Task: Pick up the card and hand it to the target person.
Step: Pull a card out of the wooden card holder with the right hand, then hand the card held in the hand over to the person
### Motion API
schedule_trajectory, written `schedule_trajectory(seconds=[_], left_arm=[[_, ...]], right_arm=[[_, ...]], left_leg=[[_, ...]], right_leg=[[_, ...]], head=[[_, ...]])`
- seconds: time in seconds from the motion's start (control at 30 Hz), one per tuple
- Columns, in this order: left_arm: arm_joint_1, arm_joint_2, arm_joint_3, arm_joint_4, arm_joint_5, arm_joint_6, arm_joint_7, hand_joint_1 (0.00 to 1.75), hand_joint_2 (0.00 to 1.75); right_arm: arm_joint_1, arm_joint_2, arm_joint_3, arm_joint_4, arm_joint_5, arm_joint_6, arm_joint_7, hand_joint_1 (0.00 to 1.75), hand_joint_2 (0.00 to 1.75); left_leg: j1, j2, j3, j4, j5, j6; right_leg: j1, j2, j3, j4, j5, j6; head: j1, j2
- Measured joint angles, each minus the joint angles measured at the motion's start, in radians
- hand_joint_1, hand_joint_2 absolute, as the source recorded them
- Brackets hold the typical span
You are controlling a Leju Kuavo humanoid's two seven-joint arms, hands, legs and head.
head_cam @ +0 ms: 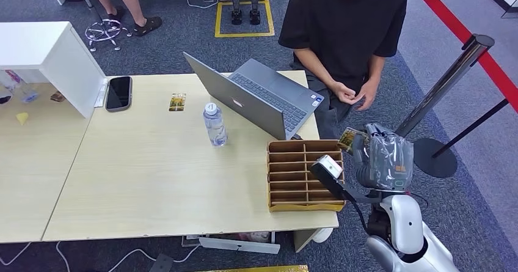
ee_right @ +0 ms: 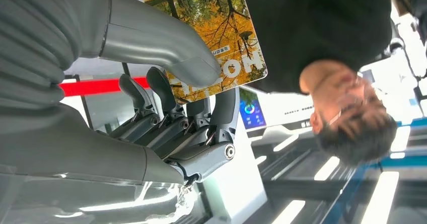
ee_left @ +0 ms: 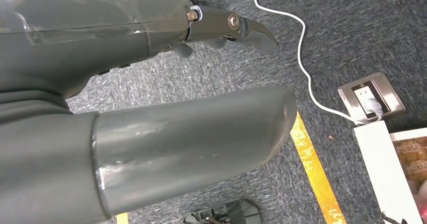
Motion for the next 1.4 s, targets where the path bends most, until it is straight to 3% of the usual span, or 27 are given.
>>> schedule_trajectory(seconds=[0.67,1.4], left_arm=[[-0.015,-0.001,0.0,0.0,-0.029,-0.016,0.019,0.0,0.0],[-0.026,-0.001,-0.005,0.0,-0.044,-0.028,0.031,0.0,0.0]], right_arm=[[-0.06,-0.065,-0.12,-0.004,-0.042,0.02,0.003,1.39,1.75],[-0.085,-0.075,-0.142,0.176,-0.101,0.007,-0.01,1.4,1.75]], left_leg=[[0.0,0.0,0.0,0.0,0.0,0.0],[0.0,0.0,-0.001,0.0,0.0,0.0]], right_leg=[[0.0,0.0,0.0,0.0,0.0,0.0],[0.0,0.0,0.0,0.0,0.0,0.0]], head=[[0.0,0.0],[0.0,0.0]])
